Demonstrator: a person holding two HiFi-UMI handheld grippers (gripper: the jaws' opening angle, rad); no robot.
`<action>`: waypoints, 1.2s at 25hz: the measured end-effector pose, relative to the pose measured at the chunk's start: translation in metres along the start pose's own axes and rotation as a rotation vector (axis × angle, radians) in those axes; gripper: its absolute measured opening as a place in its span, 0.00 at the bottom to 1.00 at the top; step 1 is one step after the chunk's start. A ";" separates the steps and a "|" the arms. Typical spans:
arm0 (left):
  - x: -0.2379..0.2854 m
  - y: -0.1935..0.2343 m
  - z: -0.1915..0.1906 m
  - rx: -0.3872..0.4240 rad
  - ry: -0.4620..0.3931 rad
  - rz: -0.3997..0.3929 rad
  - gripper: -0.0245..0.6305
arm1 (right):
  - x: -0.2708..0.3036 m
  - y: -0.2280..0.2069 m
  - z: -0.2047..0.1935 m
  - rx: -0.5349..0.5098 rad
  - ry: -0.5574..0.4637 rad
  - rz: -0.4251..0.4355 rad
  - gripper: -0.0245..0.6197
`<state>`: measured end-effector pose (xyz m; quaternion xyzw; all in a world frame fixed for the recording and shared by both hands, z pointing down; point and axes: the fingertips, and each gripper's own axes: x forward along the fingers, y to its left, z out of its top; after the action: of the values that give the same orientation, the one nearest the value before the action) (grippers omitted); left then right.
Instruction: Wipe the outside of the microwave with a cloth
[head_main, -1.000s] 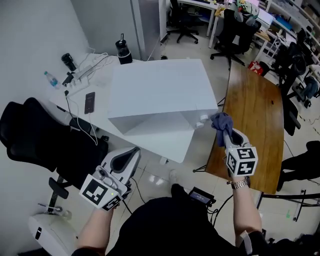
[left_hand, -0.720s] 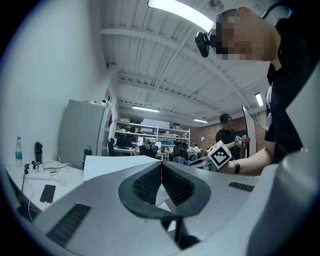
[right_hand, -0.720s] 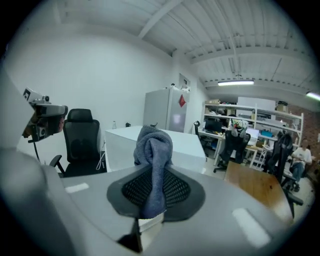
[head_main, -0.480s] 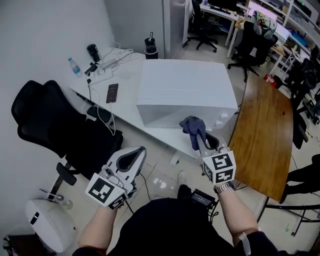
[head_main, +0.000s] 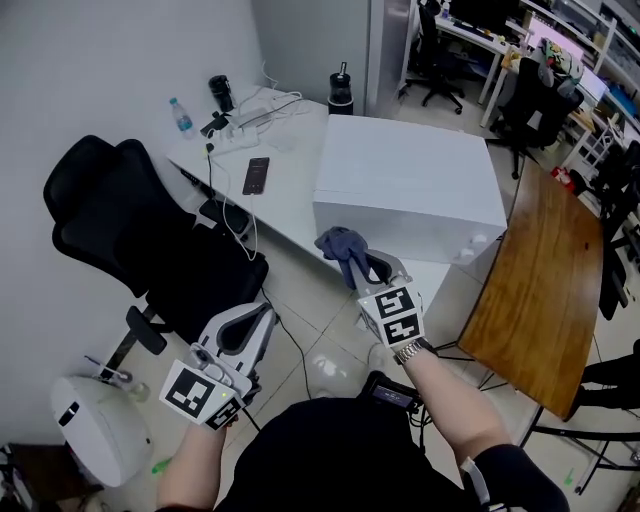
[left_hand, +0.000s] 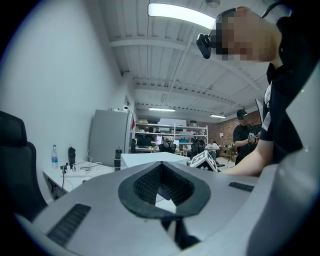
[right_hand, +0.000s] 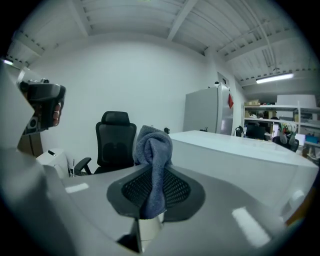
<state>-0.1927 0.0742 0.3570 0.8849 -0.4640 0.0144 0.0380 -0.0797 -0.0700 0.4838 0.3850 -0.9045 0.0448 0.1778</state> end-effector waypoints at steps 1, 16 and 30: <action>-0.005 0.003 -0.001 0.000 0.002 0.012 0.04 | 0.010 0.003 -0.001 0.003 0.004 0.006 0.11; -0.043 0.041 -0.008 0.000 0.046 0.117 0.05 | 0.109 -0.004 -0.031 0.116 0.099 -0.023 0.11; -0.030 0.043 -0.012 -0.016 0.037 0.066 0.05 | 0.086 -0.048 -0.045 0.194 0.116 -0.141 0.11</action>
<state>-0.2447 0.0757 0.3696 0.8684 -0.4923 0.0280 0.0532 -0.0879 -0.1526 0.5537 0.4597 -0.8548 0.1417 0.1946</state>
